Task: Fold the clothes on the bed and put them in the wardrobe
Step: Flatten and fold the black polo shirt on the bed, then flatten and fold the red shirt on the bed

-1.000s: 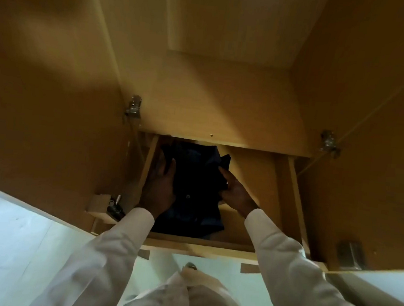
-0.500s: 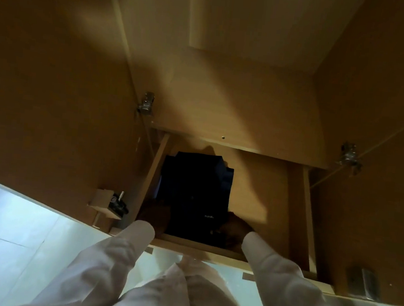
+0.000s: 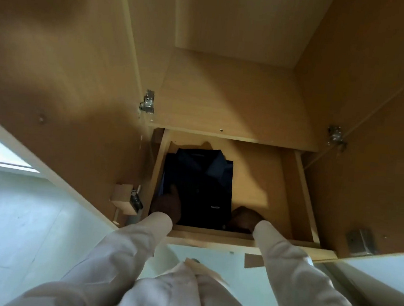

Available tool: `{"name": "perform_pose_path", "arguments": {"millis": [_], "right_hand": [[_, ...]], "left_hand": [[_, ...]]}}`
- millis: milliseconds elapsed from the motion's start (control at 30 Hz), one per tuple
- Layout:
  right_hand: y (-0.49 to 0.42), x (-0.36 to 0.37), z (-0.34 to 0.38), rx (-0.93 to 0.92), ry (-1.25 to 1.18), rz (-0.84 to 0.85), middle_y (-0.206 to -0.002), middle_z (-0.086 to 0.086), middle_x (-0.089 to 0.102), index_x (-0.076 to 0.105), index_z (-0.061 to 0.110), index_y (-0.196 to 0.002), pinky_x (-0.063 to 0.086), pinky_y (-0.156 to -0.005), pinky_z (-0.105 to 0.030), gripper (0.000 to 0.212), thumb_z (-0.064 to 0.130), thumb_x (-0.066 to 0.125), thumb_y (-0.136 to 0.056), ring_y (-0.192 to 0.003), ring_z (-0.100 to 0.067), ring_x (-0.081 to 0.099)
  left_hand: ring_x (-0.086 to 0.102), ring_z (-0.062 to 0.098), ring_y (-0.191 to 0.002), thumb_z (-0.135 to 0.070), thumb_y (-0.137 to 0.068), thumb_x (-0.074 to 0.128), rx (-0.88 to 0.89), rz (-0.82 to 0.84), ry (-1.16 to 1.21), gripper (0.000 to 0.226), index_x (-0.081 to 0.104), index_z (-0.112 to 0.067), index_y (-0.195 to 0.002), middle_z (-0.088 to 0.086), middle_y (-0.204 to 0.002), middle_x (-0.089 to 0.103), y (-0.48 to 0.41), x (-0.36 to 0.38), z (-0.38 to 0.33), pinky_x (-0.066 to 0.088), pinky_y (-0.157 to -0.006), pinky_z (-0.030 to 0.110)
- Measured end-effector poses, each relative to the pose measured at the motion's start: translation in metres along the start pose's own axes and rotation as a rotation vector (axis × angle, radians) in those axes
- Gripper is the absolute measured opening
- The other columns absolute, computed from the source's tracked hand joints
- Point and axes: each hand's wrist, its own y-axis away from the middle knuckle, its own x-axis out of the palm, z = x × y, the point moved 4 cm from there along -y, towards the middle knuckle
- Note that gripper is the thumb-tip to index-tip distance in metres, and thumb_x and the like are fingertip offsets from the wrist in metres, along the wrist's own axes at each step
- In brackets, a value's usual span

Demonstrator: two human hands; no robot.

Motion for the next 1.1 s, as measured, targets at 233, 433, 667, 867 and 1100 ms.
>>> {"name": "perform_pose_path", "arguments": {"millis": [233, 433, 667, 867, 1100], "right_hand": [[0.030, -0.004, 0.019, 0.053, -0.039, -0.225, -0.069, -0.005, 0.053, 0.053, 0.011, -0.070, 0.041, -0.062, -0.029, 0.033, 0.034, 0.067, -0.088, -0.064, -0.021, 0.051], [0.105, 0.022, 0.014, 0.091, -0.425, -0.660, -0.103, -0.001, 0.066, 0.058, 0.021, -0.116, 0.050, -0.080, -0.032, 0.035, 0.029, 0.067, -0.083, -0.096, -0.025, 0.063], [0.209, 0.150, -0.001, 0.164, -0.844, -0.919, -0.097, 0.005, 0.070, 0.064, 0.020, -0.105, 0.050, -0.077, -0.024, 0.024, 0.020, 0.070, -0.081, -0.089, -0.014, 0.066], [0.246, 0.290, -0.028, 0.257, -0.979, -0.734, -0.094, 0.008, 0.070, 0.066, 0.023, -0.107, 0.043, -0.065, -0.009, 0.022, 0.025, 0.068, -0.086, -0.086, -0.006, 0.065], [0.264, 0.484, -0.065, 0.440, -1.082, -0.633, -0.088, 0.011, 0.070, 0.067, 0.020, -0.101, 0.052, -0.081, -0.024, 0.017, 0.023, 0.068, -0.084, -0.083, -0.008, 0.066]], "left_hand": [[0.035, 0.040, -0.137, -0.021, -0.102, 0.039, 0.157, -0.018, -0.357, 0.054, 0.024, -0.002, -0.151, 0.022, -0.154, 0.025, 0.015, -0.007, 0.003, 0.045, -0.096, 0.044], [0.058, 0.039, -0.108, -0.006, -0.090, 0.053, 0.474, -0.191, 0.046, 0.041, 0.050, -0.012, -0.130, 0.015, -0.135, 0.042, 0.063, -0.019, -0.010, 0.049, -0.082, 0.045], [0.051, 0.025, -0.112, -0.027, -0.089, 0.058, 0.838, -0.174, 0.155, 0.029, 0.057, -0.021, -0.118, 0.001, -0.123, 0.049, 0.147, 0.049, -0.025, 0.048, -0.078, 0.035], [0.062, 0.019, -0.102, -0.030, -0.089, 0.056, 0.875, 0.081, 0.091, 0.027, 0.061, -0.026, -0.116, -0.005, -0.113, 0.061, 0.193, 0.152, -0.003, 0.049, -0.083, 0.030], [0.062, 0.023, -0.102, -0.028, -0.087, 0.056, 0.799, 0.413, -0.004, 0.023, 0.064, -0.028, -0.109, -0.005, -0.108, 0.069, 0.254, 0.325, 0.053, 0.050, -0.088, 0.033]]}}
